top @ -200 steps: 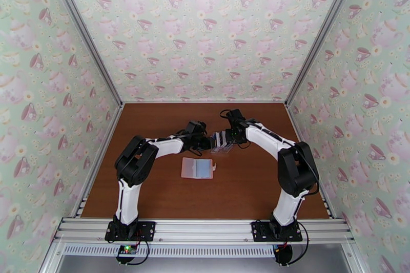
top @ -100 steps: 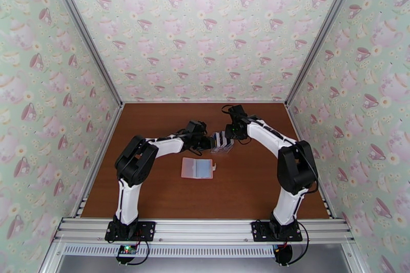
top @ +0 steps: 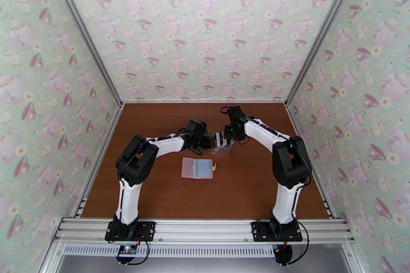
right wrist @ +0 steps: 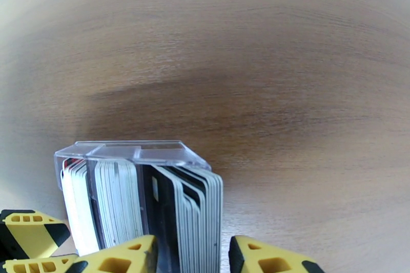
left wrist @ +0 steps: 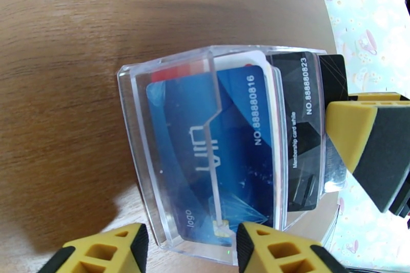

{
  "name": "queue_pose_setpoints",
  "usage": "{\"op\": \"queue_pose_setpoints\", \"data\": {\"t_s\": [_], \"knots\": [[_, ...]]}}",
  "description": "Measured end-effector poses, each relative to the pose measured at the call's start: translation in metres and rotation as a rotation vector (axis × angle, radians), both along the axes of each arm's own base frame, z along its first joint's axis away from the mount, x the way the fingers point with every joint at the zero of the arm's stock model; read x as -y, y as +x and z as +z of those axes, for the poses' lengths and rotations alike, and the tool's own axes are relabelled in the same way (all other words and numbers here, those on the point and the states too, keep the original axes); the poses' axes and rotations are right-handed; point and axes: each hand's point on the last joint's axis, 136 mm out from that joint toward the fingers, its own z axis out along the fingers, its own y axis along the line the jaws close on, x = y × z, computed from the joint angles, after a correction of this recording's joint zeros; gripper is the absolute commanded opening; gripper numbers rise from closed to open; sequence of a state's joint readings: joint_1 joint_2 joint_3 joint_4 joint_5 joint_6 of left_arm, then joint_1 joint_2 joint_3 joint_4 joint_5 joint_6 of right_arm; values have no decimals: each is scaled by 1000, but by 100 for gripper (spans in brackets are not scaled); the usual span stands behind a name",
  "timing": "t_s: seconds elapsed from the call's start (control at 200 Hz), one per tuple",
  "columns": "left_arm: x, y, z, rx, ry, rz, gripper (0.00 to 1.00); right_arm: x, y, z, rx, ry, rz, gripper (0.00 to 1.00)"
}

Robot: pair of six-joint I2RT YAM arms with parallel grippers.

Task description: Put the credit cards into the card holder

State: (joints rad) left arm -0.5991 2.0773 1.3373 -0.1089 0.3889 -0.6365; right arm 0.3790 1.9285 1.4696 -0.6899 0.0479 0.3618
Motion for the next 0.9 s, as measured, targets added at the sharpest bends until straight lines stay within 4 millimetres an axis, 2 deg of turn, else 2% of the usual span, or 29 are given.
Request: {"op": "queue_pose_setpoints", "data": {"t_s": [0.095,0.301,0.596,0.902], "knots": [[0,0,0,0,-2,0,44,1,0,0,1,-5,-3,39],[3,0,-1,2,-5,-2,41,3,1,0,3,-10,-7,36],[5,1,-1,1,-11,2,40,4,2,2,10,-19,-11,36],[6,1,-1,1,-16,5,40,13,5,13,41,-32,-32,35]]}}
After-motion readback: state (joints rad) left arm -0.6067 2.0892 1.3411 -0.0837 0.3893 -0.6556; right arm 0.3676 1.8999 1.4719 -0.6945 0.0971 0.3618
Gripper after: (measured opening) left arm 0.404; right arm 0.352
